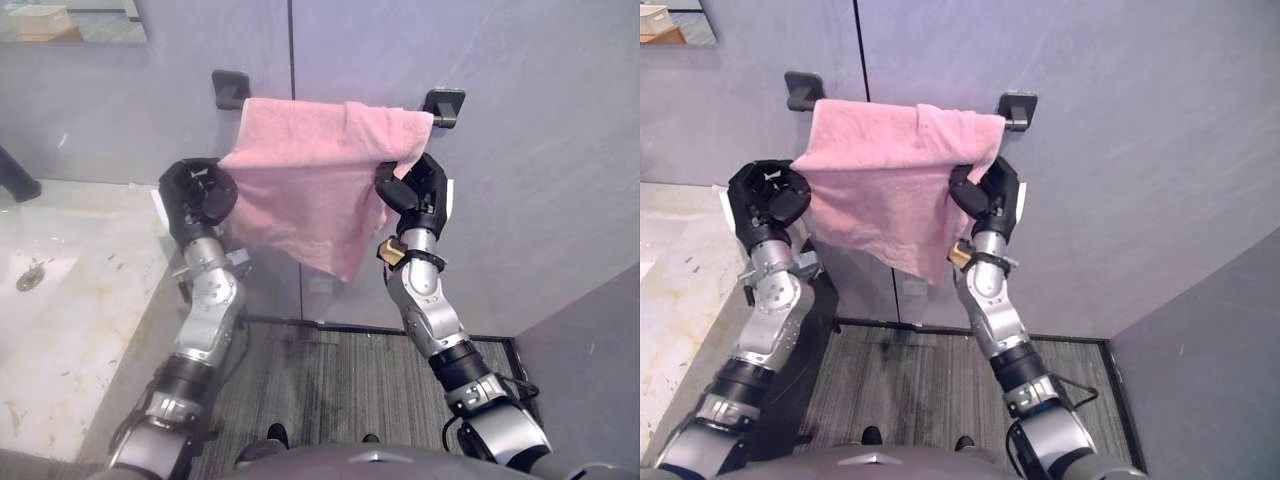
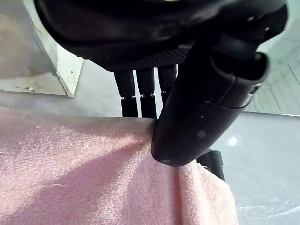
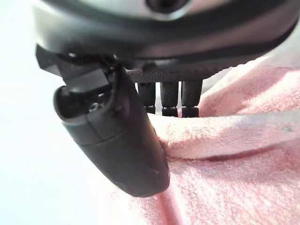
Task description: Organize the bathroom.
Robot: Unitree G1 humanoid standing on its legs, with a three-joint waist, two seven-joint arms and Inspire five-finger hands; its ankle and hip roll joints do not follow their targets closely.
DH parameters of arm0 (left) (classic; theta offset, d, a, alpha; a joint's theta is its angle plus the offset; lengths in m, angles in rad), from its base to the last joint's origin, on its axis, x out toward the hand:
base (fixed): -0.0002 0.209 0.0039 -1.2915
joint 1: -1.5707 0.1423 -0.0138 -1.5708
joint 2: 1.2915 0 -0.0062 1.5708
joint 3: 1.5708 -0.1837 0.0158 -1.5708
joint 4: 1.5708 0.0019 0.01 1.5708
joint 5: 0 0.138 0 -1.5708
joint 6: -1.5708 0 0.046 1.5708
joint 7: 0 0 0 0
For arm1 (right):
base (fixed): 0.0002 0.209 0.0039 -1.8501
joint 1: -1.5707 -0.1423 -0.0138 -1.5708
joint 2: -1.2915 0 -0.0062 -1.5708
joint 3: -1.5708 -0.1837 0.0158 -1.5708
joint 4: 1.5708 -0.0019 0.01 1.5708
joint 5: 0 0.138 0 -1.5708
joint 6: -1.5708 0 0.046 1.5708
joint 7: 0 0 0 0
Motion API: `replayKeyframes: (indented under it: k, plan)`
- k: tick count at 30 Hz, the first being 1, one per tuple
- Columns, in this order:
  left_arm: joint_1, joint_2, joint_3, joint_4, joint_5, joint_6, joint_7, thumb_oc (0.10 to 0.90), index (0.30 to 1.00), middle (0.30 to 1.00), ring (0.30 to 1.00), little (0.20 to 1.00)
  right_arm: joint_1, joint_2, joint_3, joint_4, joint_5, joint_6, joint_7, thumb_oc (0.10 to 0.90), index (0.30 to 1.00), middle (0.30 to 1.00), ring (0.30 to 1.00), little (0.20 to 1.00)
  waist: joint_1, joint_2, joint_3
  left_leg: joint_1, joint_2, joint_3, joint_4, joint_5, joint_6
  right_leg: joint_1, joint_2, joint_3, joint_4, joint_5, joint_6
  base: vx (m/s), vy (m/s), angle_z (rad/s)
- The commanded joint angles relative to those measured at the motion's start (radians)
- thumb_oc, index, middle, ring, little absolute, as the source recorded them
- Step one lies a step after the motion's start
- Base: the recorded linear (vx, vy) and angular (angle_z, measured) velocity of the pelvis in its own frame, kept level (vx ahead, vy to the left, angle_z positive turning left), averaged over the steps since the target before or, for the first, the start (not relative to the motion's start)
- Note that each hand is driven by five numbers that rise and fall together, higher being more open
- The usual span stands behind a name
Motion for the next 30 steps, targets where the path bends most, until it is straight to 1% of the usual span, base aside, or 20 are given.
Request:
replayKeyframes:
  k: [1, 4, 5, 6, 8, 9, 10, 11, 12, 14, 17, 22, 24, 26, 29, 30]
  plan:
    - [-0.066, 0.033, 0.043, -0.030, 0.074, -0.120, 0.067, 0.400, 0.300, 0.300, 0.300, 0.300, 0.026, -0.054, -0.098, -0.021, -0.005, -0.120, -0.082, 0.400, 0.300, 0.300, 0.300, 0.300, -0.002, 0.014, -0.067, 0.051, -0.017, -0.011, 0.000, -0.090, 0.006, 0.004, -0.014, -0.026, -0.006, -0.009, 0.031, 0.00, 0.000, 0.00]
    - [-0.063, 0.028, 0.039, -0.030, 0.060, -0.111, 0.058, 0.400, 0.300, 0.300, 0.300, 0.300, 0.029, -0.058, -0.091, -0.019, 0.009, -0.109, -0.063, 0.400, 0.300, 0.300, 0.300, 0.300, 0.000, 0.012, -0.068, 0.051, -0.017, -0.011, 0.000, -0.090, 0.006, 0.004, -0.014, -0.028, -0.006, -0.010, 0.030, 0.00, 0.000, 0.00]
    - [-0.060, 0.026, 0.036, -0.029, 0.054, -0.106, 0.037, 0.400, 0.300, 0.300, 0.300, 0.300, 0.032, -0.061, -0.088, -0.016, 0.017, -0.097, -0.022, 0.400, 0.300, 0.300, 0.300, 0.300, 0.000, 0.011, -0.068, 0.050, -0.016, -0.010, 0.000, -0.091, 0.006, 0.004, -0.014, -0.029, -0.006, -0.010, 0.030, 0.00, 0.000, 0.00]
    - [-0.061, 0.027, 0.035, -0.028, 0.048, -0.102, 0.029, 0.400, 0.300, 0.300, 0.300, 0.300, 0.029, -0.065, -0.084, -0.014, 0.015, -0.097, -0.008, 0.400, 0.300, 0.300, 0.300, 0.300, 0.000, 0.011, -0.068, 0.050, -0.016, -0.010, 0.000, -0.091, 0.006, 0.003, -0.014, -0.030, -0.006, -0.010, 0.030, 0.00, 0.000, 0.00]
    - [-0.067, 0.028, 0.027, -0.023, 0.031, -0.083, 0.005, 0.438, 0.356, 0.356, 0.356, 0.356, 0.019, -0.075, -0.074, -0.010, 0.004, -0.082, 0.032, 0.400, 0.300, 0.300, 0.300, 0.300, 0.001, 0.010, -0.066, 0.049, -0.015, -0.010, 0.000, -0.090, 0.005, 0.003, -0.014, -0.031, -0.006, -0.011, 0.030, 0.00, 0.000, 0.00]
    - [-0.071, 0.027, 0.024, -0.011, 0.018, -0.077, -0.012, 0.464, 0.396, 0.396, 0.396, 0.396, 0.011, -0.086, -0.068, -0.005, 0.006, -0.071, 0.072, 0.513, 0.469, 0.469, 0.469, 0.469, 0.002, 0.008, -0.067, 0.048, -0.015, -0.010, 0.000, -0.090, 0.005, 0.003, -0.013, -0.032, -0.006, -0.011, 0.029, 0.00, 0.000, 0.00]
    - [-0.071, 0.027, 0.023, -0.002, -0.011, -0.054, -0.036, 0.557, 0.535, 0.535, 0.535, 0.535, 0.004, -0.098, -0.064, 0.000, -0.003, -0.066, 0.101, 0.800, 0.900, 0.900, 0.900, 0.900, 0.003, 0.006, -0.067, 0.048, -0.014, -0.010, 0.000, -0.089, 0.004, 0.004, -0.012, -0.033, -0.006, -0.012, 0.029, 0.00, 0.000, 0.00]
    - [-0.071, 0.027, 0.022, 0.003, -0.018, -0.054, -0.042, 0.709, 0.764, 0.764, 0.764, 0.764, 0.003, -0.103, -0.062, 0.001, -0.002, -0.065, 0.109, 0.800, 0.900, 0.900, 0.900, 0.900, 0.003, 0.005, -0.067, 0.048, -0.014, -0.010, 0.000, -0.089, 0.003, 0.004, -0.012, -0.034, -0.006, -0.012, 0.029, 0.00, 0.000, 0.00]
    - [-0.072, 0.027, 0.020, 0.010, -0.024, -0.051, -0.050, 0.800, 0.900, 0.900, 0.900, 0.900, 0.001, -0.111, -0.062, 0.000, 0.004, -0.062, 0.122, 0.800, 0.900, 0.900, 0.900, 0.900, 0.003, 0.004, -0.066, 0.048, -0.014, -0.010, 0.000, -0.089, 0.003, 0.005, -0.011, -0.035, -0.006, -0.013, 0.029, 0.00, 0.000, 0.00]
    - [-0.070, 0.022, 0.017, 0.017, -0.039, -0.022, -0.079, 0.800, 0.900, 0.900, 0.900, 0.900, 0.004, -0.121, -0.064, -0.002, 0.002, -0.059, 0.140, 0.800, 0.900, 0.900, 0.900, 0.900, 0.002, 0.003, -0.067, 0.048, -0.013, -0.010, 0.000, -0.089, 0.002, 0.005, -0.010, -0.035, -0.006, -0.013, 0.029, 0.00, 0.000, 0.00]
    - [-0.059, 0.015, 0.015, 0.024, -0.056, -0.007, -0.098, 0.800, 0.900, 0.900, 0.900, 0.900, 0.014, -0.130, -0.068, -0.016, 0.001, -0.057, 0.156, 0.800, 0.900, 0.900, 0.900, 0.900, 0.000, 0.001, -0.067, 0.048, -0.011, -0.009, 0.000, -0.088, 0.002, 0.004, -0.009, -0.033, -0.005, -0.014, 0.030, 0.00, 0.000, 0.00]
    - [-0.040, 0.010, 0.008, 0.052, -0.092, 0.041, -0.151, 0.800, 0.900, 0.900, 0.900, 0.900, 0.039, -0.144, -0.069, -0.020, -0.032, -0.050, 0.188, 0.800, 0.900, 0.900, 0.900, 0.900, -0.003, 0.000, -0.063, 0.049, -0.010, -0.006, 0.000, -0.088, 0.003, 0.003, -0.007, -0.030, -0.003, -0.014, 0.029, 0.00, -0.001, -0.01]
    - [-0.009, 0.007, 0.009, 0.058, -0.108, 0.063, -0.181, 0.800, 0.900, 0.900, 0.900, 0.900, 0.080, -0.149, -0.070, -0.029, -0.073, -0.049, 0.201, 0.800, 0.900, 0.900, 0.900, 0.900, -0.006, 0.000, -0.060, 0.047, -0.008, -0.003, 0.000, -0.087, 0.003, -0.001, -0.006, -0.027, -0.002, -0.013, 0.030, 0.00, 0.000, 0.00]
    - [0.010, 0.004, 0.009, 0.057, -0.117, 0.072, -0.194, 0.800, 0.900, 0.900, 0.900, 0.900, 0.107, -0.151, -0.070, -0.034, -0.073, -0.052, 0.201, 0.800, 0.900, 0.900, 0.900, 0.900, -0.007, 0.000, -0.058, 0.047, -0.009, -0.002, 0.000, -0.088, 0.004, -0.002, -0.006, -0.025, -0.002, -0.013, 0.031, 0.00, 0.000, 0.00]
    - [0.070, -0.002, 0.011, 0.055, -0.125, 0.084, -0.224, 0.800, 0.900, 0.900, 0.900, 0.900, 0.191, -0.144, -0.077, -0.027, -0.093, -0.074, 0.216, 0.800, 0.900, 0.900, 0.900, 0.900, -0.012, 0.000, -0.051, 0.047, -0.008, 0.003, 0.000, -0.088, 0.006, -0.005, -0.006, -0.021, 0.000, -0.011, 0.032, -0.02, -0.009, 0.00]
    - [0.073, -0.003, 0.011, 0.054, -0.124, 0.086, -0.225, 0.800, 0.900, 0.900, 0.900, 0.900, 0.194, -0.144, -0.077, -0.027, -0.091, -0.073, 0.216, 0.800, 0.900, 0.900, 0.900, 0.900, -0.012, 0.000, -0.052, 0.047, -0.008, 0.003, 0.000, -0.088, 0.006, -0.006, -0.006, -0.020, 0.000, -0.010, 0.032, 0.00, 0.000, 0.00]
